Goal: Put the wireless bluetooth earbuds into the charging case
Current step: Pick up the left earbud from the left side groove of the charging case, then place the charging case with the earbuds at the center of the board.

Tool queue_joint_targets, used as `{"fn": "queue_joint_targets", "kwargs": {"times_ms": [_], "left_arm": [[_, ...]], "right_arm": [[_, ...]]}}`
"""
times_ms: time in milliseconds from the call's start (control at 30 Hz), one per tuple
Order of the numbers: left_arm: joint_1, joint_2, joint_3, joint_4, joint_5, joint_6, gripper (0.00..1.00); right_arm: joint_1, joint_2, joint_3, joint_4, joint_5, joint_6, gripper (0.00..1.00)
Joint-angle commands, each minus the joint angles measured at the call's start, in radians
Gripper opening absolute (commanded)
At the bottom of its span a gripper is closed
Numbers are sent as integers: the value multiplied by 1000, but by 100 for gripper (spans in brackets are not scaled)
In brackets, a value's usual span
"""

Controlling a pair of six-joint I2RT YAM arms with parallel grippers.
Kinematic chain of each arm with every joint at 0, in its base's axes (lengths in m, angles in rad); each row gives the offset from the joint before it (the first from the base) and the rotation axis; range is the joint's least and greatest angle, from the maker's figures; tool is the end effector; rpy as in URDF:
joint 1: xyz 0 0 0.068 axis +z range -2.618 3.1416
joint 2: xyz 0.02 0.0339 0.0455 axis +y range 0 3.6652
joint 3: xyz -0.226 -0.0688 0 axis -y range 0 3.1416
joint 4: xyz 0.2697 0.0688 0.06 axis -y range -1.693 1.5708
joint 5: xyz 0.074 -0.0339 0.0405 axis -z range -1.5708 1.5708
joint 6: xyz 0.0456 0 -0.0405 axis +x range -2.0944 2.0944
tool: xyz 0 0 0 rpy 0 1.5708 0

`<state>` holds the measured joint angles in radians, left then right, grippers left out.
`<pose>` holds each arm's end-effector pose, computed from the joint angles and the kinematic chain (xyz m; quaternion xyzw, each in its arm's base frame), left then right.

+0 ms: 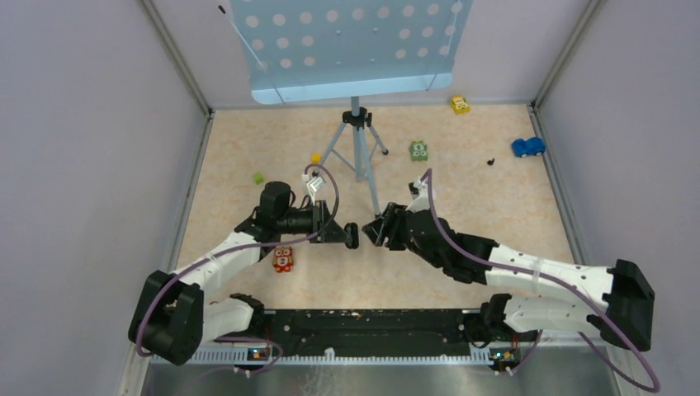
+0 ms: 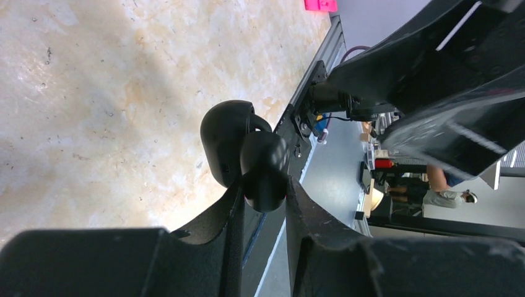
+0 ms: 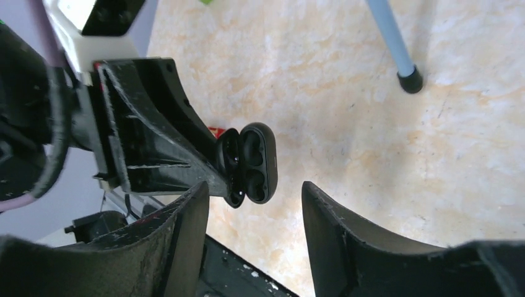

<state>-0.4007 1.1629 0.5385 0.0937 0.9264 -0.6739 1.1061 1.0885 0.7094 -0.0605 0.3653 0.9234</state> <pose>0.2359 -0.1395 0.1606 0.1142 0.7994 -0.5606 0.1835 0.1461 0.2550 0.2200 0.0212 0.8356 0.3667 0.4084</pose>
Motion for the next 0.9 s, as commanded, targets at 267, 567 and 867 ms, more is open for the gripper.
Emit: {"fn": "queue_joint_targets", "kwargs": {"times_ms": [267,567,867], "left_arm": [[-1,61,21,370,210,-232,0],[-8,161,1,745,299,-509,0],[-15,156,90,223,208,-111,0]], "right_arm": [[-350,-297,-255,7,-313,96,67],[-354,-233,-226,-31,-389,26,67],[-354,-40,-131,-23,-399,0,67]]}}
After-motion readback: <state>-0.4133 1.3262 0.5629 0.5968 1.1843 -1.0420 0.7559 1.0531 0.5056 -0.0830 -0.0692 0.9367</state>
